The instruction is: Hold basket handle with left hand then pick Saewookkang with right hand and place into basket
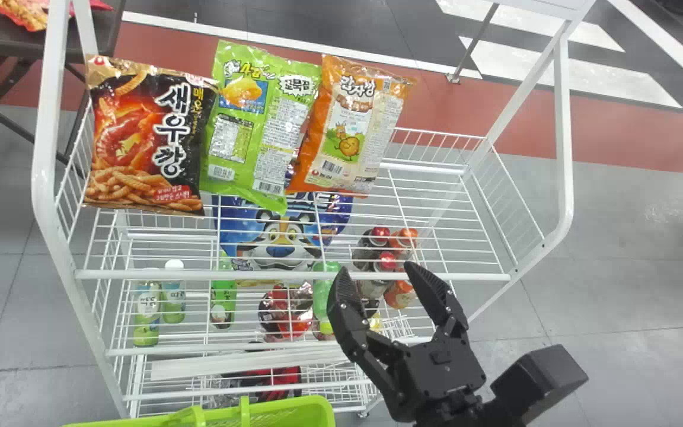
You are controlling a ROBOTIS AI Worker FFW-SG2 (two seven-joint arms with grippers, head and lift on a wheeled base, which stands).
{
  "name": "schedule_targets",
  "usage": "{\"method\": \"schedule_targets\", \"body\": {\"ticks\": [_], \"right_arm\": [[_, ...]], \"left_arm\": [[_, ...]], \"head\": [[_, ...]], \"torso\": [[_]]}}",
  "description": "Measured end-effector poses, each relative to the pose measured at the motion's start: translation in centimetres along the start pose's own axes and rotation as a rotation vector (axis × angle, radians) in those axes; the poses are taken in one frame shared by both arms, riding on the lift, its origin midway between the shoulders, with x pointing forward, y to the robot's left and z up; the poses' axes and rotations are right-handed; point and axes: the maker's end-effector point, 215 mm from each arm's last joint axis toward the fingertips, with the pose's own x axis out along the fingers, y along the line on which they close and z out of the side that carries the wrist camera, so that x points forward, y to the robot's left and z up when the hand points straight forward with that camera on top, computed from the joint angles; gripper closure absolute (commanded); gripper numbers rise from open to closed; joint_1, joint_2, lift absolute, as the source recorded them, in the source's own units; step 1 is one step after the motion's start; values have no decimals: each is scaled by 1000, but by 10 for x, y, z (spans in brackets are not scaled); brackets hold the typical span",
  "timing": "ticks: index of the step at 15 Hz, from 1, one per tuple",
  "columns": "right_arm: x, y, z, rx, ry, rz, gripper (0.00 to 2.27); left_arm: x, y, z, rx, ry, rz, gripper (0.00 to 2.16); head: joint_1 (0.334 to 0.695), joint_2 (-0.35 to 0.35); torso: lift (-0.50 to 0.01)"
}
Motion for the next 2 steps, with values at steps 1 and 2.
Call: {"method": "schedule_targets", "body": {"ticks": [1, 2], "right_arm": [[0, 1, 0, 2, 2, 1, 124], [0, 1, -1, 3, 5, 1, 124]], "left_arm": [[0, 0, 0, 0, 0, 0, 1828], [0, 0, 0, 0, 1, 0, 1828]], "head": [[695, -350], [695, -350]], "torso": [[-19], [-19]]}}
